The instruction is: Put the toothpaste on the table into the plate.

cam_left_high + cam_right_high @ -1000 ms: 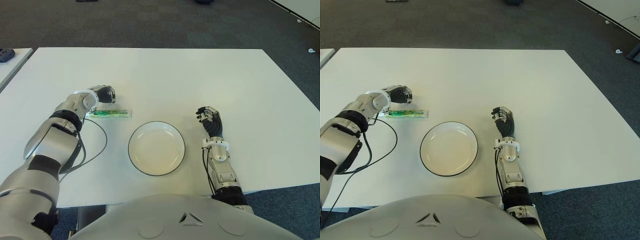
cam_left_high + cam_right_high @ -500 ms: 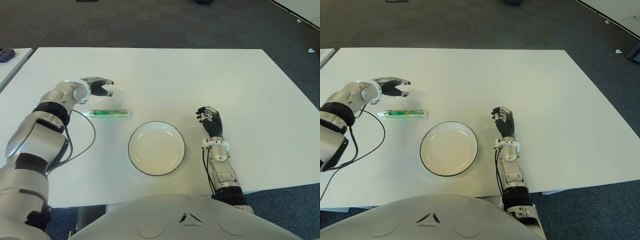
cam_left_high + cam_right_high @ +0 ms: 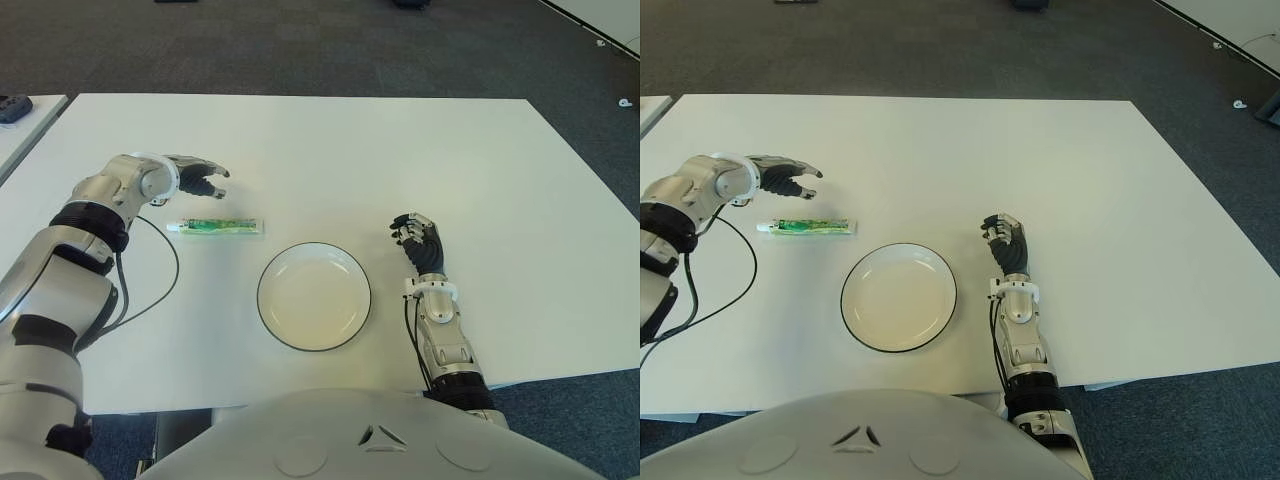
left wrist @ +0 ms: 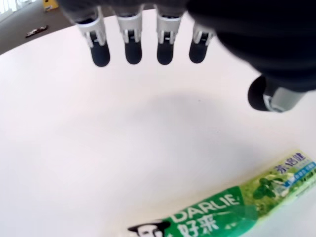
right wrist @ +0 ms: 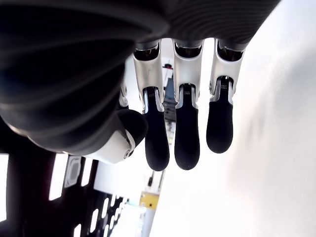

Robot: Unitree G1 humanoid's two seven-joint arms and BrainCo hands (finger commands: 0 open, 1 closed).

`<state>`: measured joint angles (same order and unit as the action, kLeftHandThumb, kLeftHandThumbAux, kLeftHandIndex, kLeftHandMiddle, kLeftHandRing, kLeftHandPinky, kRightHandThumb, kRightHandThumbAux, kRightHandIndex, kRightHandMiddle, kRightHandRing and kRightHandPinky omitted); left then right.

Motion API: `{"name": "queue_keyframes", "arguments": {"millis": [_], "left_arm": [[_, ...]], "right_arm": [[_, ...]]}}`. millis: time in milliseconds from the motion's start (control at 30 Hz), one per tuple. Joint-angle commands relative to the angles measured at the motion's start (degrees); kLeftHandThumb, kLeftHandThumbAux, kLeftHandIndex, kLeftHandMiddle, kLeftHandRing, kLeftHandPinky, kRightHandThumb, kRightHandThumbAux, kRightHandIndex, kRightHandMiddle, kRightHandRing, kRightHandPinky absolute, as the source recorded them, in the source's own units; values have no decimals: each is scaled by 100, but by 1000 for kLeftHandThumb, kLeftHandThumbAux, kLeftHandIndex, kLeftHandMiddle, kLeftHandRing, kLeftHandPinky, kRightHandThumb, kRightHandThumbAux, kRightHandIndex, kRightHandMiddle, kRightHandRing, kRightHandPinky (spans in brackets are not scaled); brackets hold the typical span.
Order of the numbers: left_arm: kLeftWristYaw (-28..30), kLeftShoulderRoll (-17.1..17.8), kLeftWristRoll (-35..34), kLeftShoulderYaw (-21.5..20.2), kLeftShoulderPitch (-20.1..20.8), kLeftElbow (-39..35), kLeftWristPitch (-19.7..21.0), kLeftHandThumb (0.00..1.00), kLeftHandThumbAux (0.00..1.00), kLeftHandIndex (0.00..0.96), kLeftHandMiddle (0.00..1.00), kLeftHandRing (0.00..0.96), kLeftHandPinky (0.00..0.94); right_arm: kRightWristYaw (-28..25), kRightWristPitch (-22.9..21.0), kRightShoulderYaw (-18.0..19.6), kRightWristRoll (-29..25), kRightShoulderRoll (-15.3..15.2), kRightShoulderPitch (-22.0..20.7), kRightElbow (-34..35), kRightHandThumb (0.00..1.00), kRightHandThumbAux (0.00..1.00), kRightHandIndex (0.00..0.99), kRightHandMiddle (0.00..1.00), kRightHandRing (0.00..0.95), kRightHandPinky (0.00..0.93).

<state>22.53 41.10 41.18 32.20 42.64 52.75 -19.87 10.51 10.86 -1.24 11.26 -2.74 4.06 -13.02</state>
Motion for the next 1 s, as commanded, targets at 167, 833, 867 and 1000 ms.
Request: {"name": "queue_keyframes", "arguments": {"millis": [167, 833, 867, 1000], "left_arm": [[1001, 373, -138, -206, -594, -1496, 434, 535, 254, 0, 0, 0, 81], [1568, 727, 41, -267, -1582, -2995, 613, 583, 240, 0, 0, 0, 74], [1450, 727, 118, -237, -1658, -3005, 566, 579, 238, 0, 0, 0, 70], [969, 666, 356, -184, -1890, -2845, 458, 565, 237, 0, 0, 0, 62]], "right_arm": [[15, -62, -23, 31, 23, -72, -13, 708, 732, 426, 494, 503, 514], [72, -125, -58, 76, 91, -71, 7, 708, 731, 426, 492, 500, 510], [76, -128, -58, 77, 92, -68, 9, 708, 731, 426, 493, 500, 513], [74, -122, -56, 59, 95, -64, 10, 707, 731, 426, 496, 503, 527]]}}
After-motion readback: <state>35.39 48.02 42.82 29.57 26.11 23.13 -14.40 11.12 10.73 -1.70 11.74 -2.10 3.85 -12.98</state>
